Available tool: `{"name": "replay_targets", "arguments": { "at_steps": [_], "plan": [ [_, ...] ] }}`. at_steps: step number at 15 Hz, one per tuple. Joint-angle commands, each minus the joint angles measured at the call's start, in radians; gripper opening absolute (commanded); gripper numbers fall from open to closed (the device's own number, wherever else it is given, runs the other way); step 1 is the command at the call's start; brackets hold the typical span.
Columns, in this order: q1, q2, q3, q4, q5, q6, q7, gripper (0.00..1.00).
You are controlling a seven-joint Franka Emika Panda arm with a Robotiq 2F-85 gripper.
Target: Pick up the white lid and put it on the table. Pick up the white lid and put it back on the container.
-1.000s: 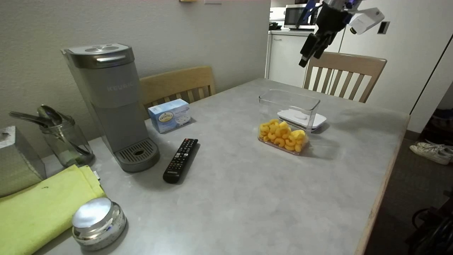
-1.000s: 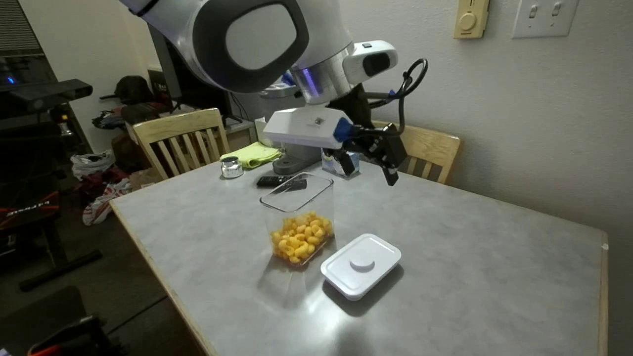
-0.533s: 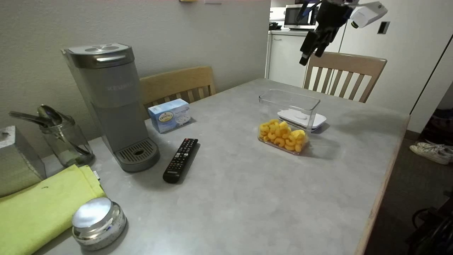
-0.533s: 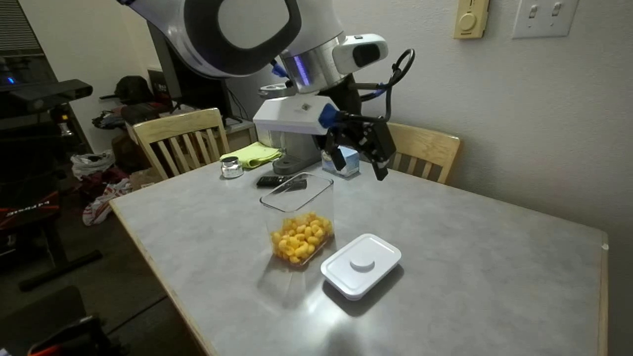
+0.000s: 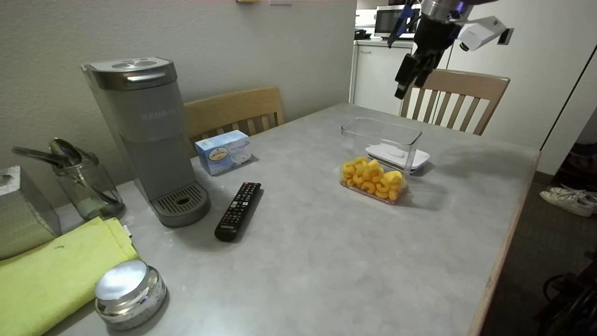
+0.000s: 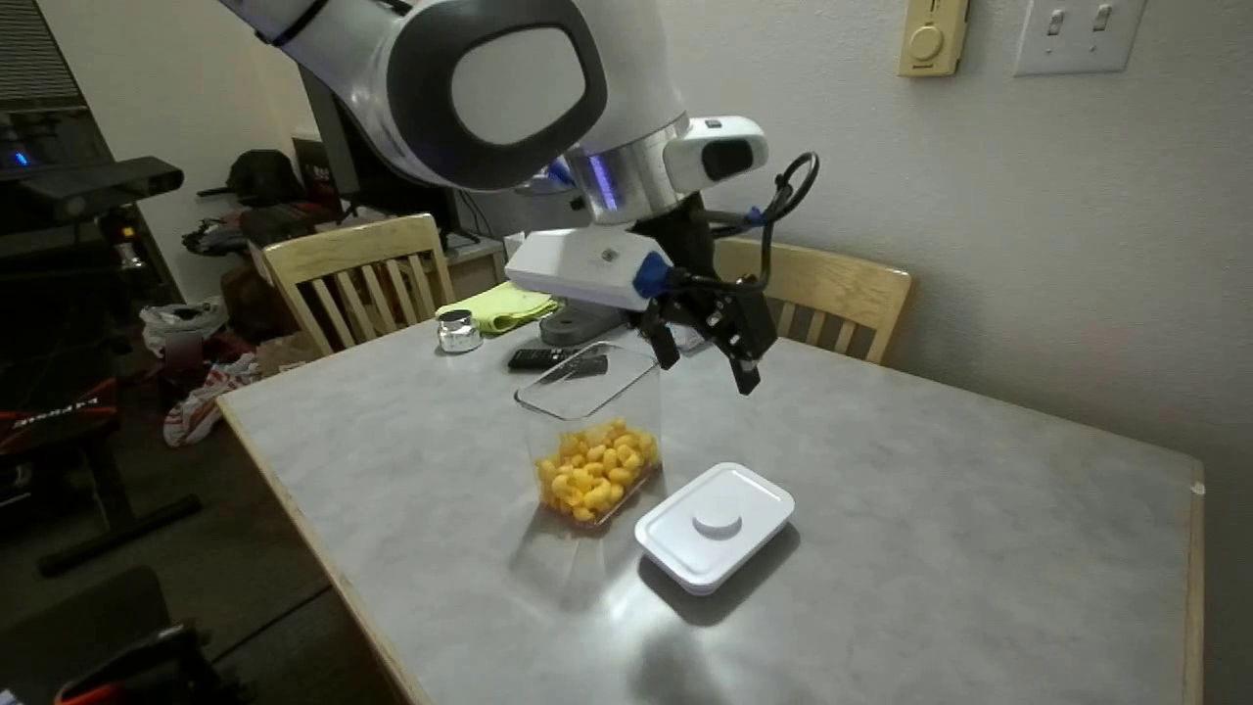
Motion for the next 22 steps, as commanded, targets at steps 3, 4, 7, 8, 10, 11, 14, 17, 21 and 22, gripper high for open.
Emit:
{"name": "replay_targets", "arguments": {
  "at_steps": [3, 4, 7, 8, 10, 11, 14, 17, 21, 22],
  "plan": [
    [-0.038, 0.113, 0.006, 0.047, 0.052, -0.029, -0.062, 1.00],
    [-0.050, 0.131, 0.015, 0.057, 0.073, -0.038, -0.078, 1.00],
    [-0.083, 0.193, 0.036, 0.096, 0.127, -0.054, -0.126, 1.00],
    [-0.108, 0.212, 0.062, 0.110, 0.163, -0.061, -0.170, 1.00],
    [-0.180, 0.258, 0.137, 0.152, 0.264, -0.092, -0.295, 1.00],
    [-0.205, 0.282, 0.160, 0.178, 0.300, -0.117, -0.338, 1.00],
    [-0.220, 0.338, 0.159, 0.241, 0.300, -0.166, -0.382, 1.00],
    [-0.198, 0.376, 0.124, 0.283, 0.241, -0.156, -0.365, 1.00],
    [-0.193, 0.413, 0.122, 0.317, 0.197, -0.152, -0.355, 1.00],
    [-0.191, 0.420, 0.122, 0.323, 0.188, -0.151, -0.352, 1.00]
  ]
}}
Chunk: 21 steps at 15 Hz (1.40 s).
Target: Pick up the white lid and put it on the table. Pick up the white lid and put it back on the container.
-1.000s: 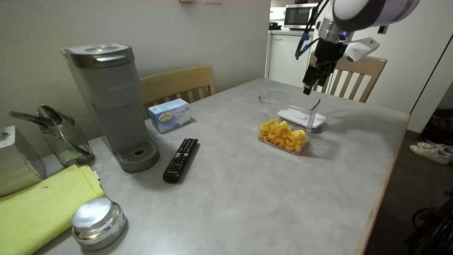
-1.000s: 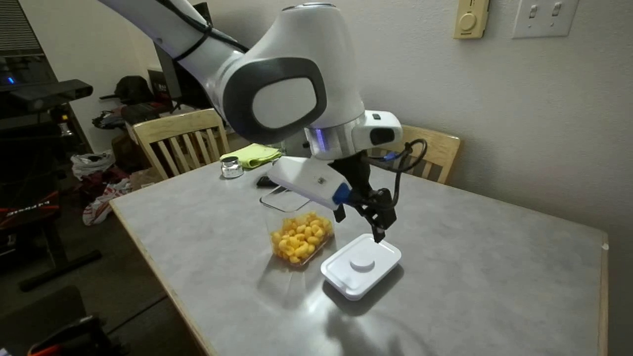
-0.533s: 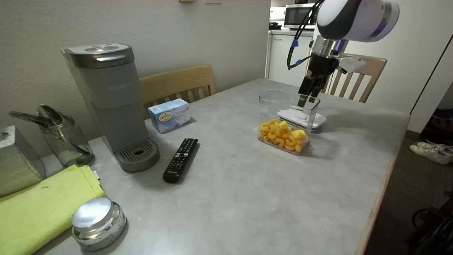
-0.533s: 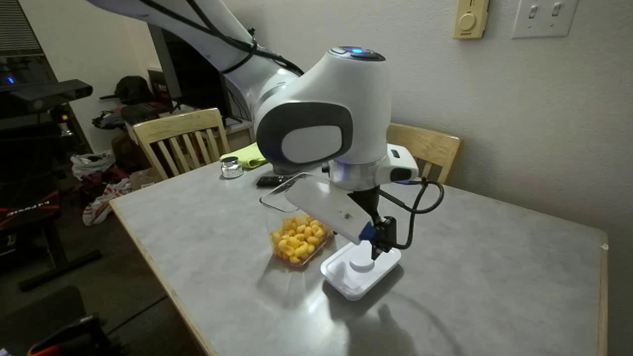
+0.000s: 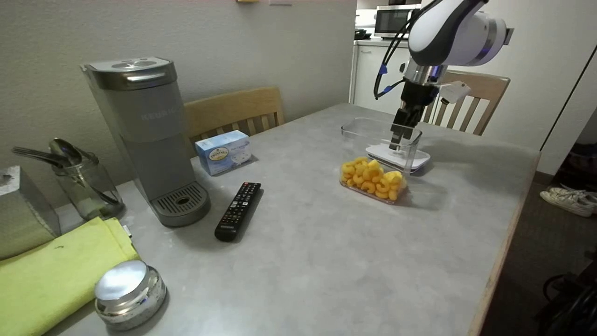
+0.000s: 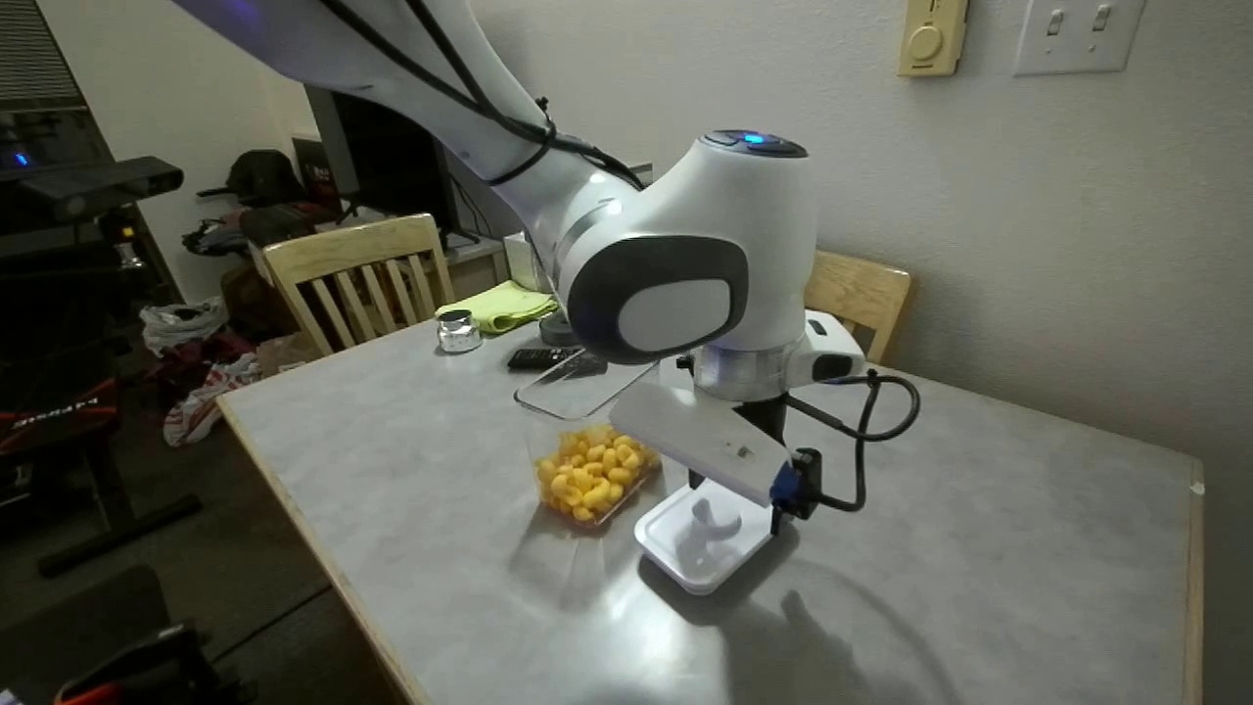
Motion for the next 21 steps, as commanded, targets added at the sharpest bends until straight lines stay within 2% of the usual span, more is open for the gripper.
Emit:
{"name": "replay_targets", "arguments": {
  "at_steps": [1, 13, 21],
  "plan": [
    [0.010, 0.039, -0.009, 0.045, -0.036, -0.019, 0.002, 1.00],
    [0.087, 0.059, -0.051, 0.050, -0.192, 0.021, 0.089, 1.00],
    [0.114, 0.053, -0.085, 0.040, -0.246, 0.028, 0.143, 1.00]
  ]
}}
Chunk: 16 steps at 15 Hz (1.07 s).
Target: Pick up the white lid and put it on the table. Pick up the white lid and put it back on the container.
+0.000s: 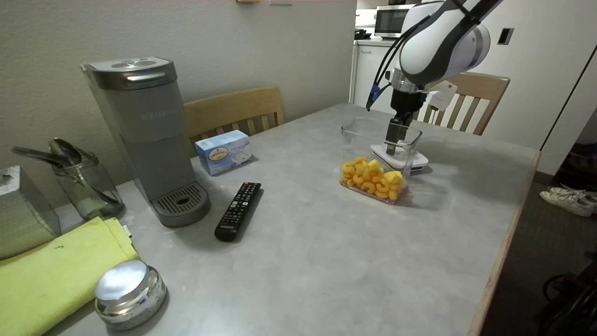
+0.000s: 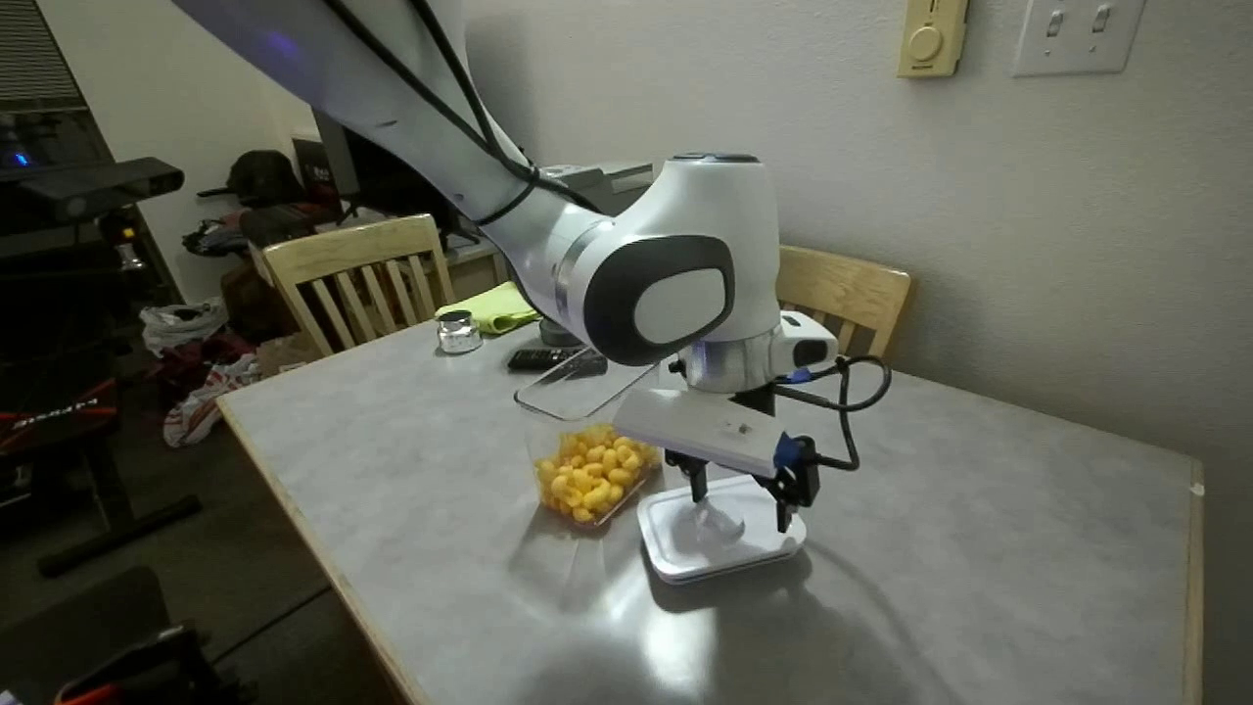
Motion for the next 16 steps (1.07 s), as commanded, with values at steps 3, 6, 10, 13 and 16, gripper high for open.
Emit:
{"name": "replay_targets", "arguments": {
  "at_steps": [3, 6, 10, 13, 16],
  "plan": [
    [0.039, 0.001, -0.048, -0.007, -0.045, 0.004, 0.074, 1.00],
    [0.089, -0.007, -0.101, -0.013, -0.073, -0.007, 0.187, 1.00],
    [0.169, -0.013, -0.180, -0.021, -0.110, -0.010, 0.403, 1.00],
    [0.183, -0.015, -0.183, -0.024, -0.083, -0.019, 0.487, 1.00],
    [0.181, -0.017, -0.170, -0.032, -0.048, -0.016, 0.547, 1.00]
  ]
}}
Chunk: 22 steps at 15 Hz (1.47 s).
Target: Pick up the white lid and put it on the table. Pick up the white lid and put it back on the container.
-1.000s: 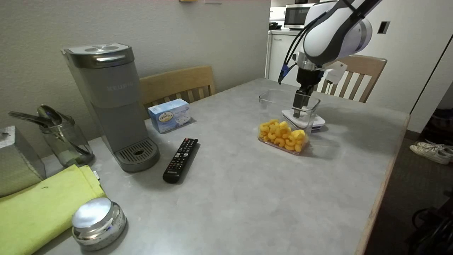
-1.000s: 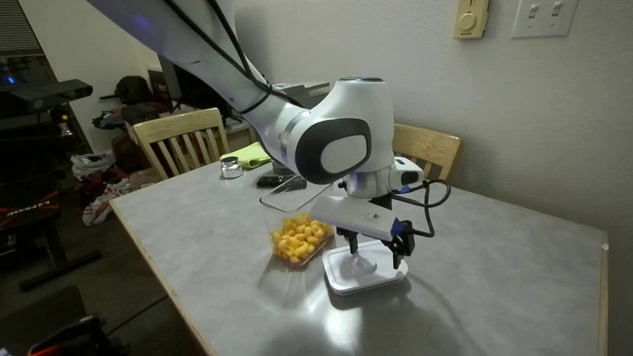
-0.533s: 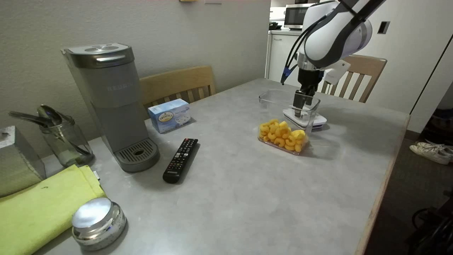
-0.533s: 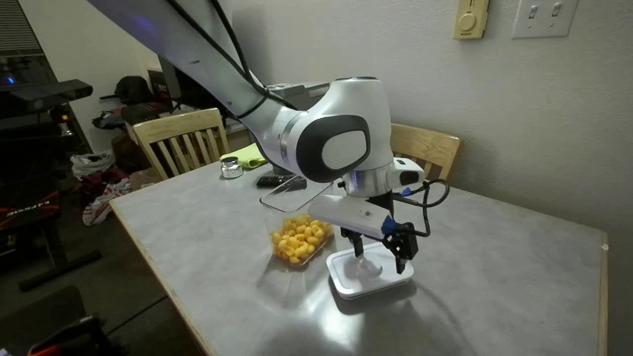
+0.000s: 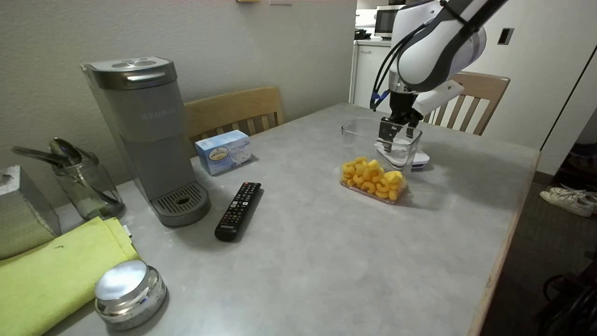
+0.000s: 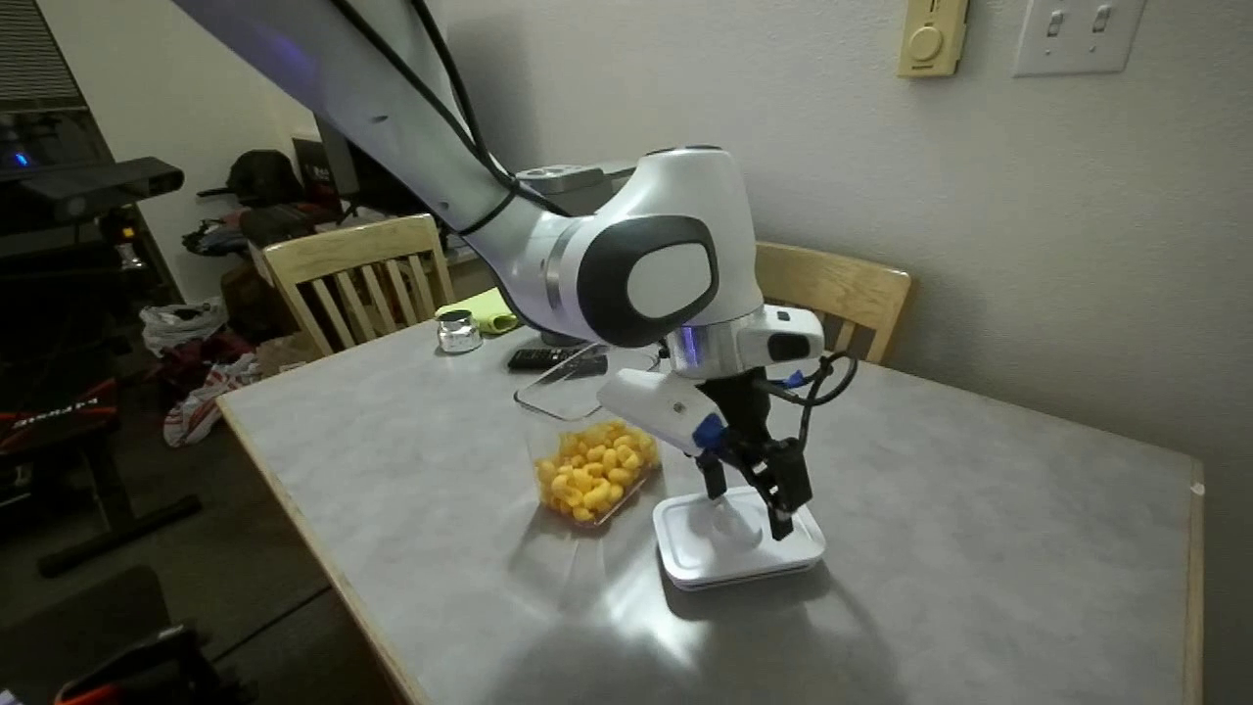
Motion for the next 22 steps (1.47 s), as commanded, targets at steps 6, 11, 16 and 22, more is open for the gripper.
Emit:
{"name": "replay_targets", "arguments": {
  "at_steps": [6, 11, 16, 22],
  "plan": [
    [0.031, -0.014, -0.031, -0.044, 0.105, 0.003, 0.267, 1.00],
    [0.047, -0.012, -0.049, -0.051, 0.146, 0.010, 0.390, 0.92],
    [0.050, -0.012, -0.049, -0.050, 0.167, 0.010, 0.433, 0.71],
    [0.047, -0.016, -0.051, -0.051, 0.179, 0.012, 0.444, 0.29]
  ]
}}
